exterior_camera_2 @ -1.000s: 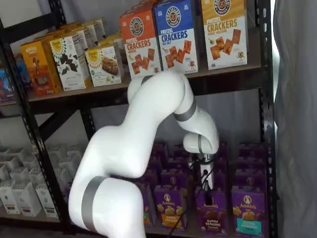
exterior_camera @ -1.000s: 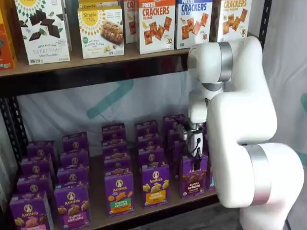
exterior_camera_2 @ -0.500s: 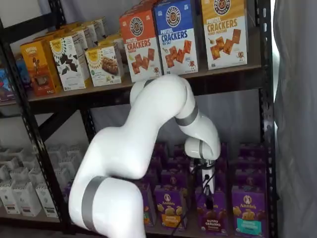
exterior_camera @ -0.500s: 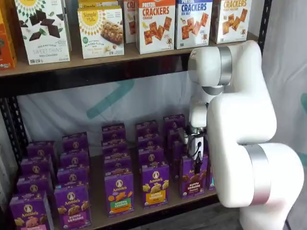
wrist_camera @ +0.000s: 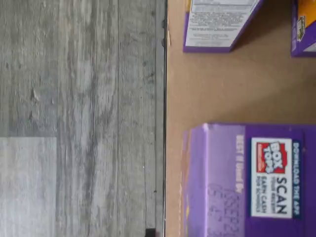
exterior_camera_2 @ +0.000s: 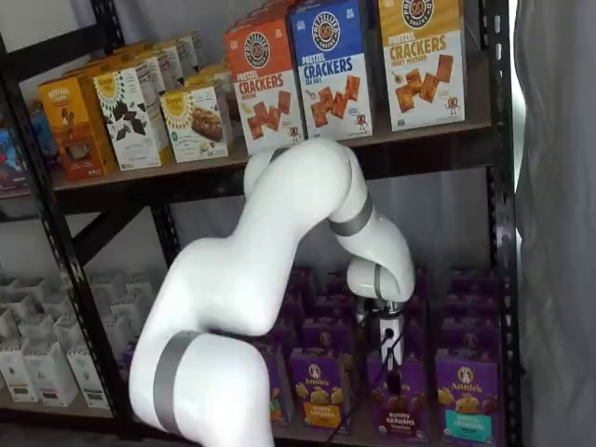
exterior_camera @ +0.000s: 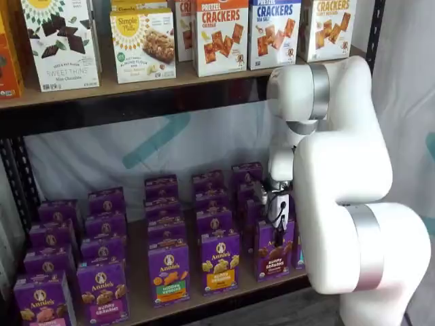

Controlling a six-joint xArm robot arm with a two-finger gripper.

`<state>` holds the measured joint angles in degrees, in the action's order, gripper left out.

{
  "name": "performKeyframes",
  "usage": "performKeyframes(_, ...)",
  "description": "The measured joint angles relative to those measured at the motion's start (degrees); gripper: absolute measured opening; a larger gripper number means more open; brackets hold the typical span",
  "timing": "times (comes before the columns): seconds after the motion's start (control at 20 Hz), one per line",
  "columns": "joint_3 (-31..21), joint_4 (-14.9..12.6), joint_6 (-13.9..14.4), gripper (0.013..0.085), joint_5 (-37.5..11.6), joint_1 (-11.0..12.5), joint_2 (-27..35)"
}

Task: Pick up the purple box with a brown patch in the center, on the bottom shelf, the fifth box from the left

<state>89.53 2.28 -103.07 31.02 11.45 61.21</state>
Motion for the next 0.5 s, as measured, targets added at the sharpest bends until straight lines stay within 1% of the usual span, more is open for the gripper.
performKeyframes(0.05,-0.15,0.33,-0.28,0.0610,-0.07,-0.01,-0.10)
performKeyframes(0.1,-0.33,0.65,-0.55,0.0610,-0.14,-0.02,-0.25)
performKeyframes(0.15,-0.47,0.84,-0.71,0.0570,-0.15,-0.02,-0.37)
performKeyframes(0.2,-0.70,1.11,-0.95,0.0570,-0.18,-0.02,-0.57)
performKeyframes(0.25,-0.89,1.26,-1.08,0.0530,-0.23,-0.02,-0.72)
performKeyframes(0.5,-1.56,1.41,-1.24,0.0530,-0.10,-0.01,-1.35)
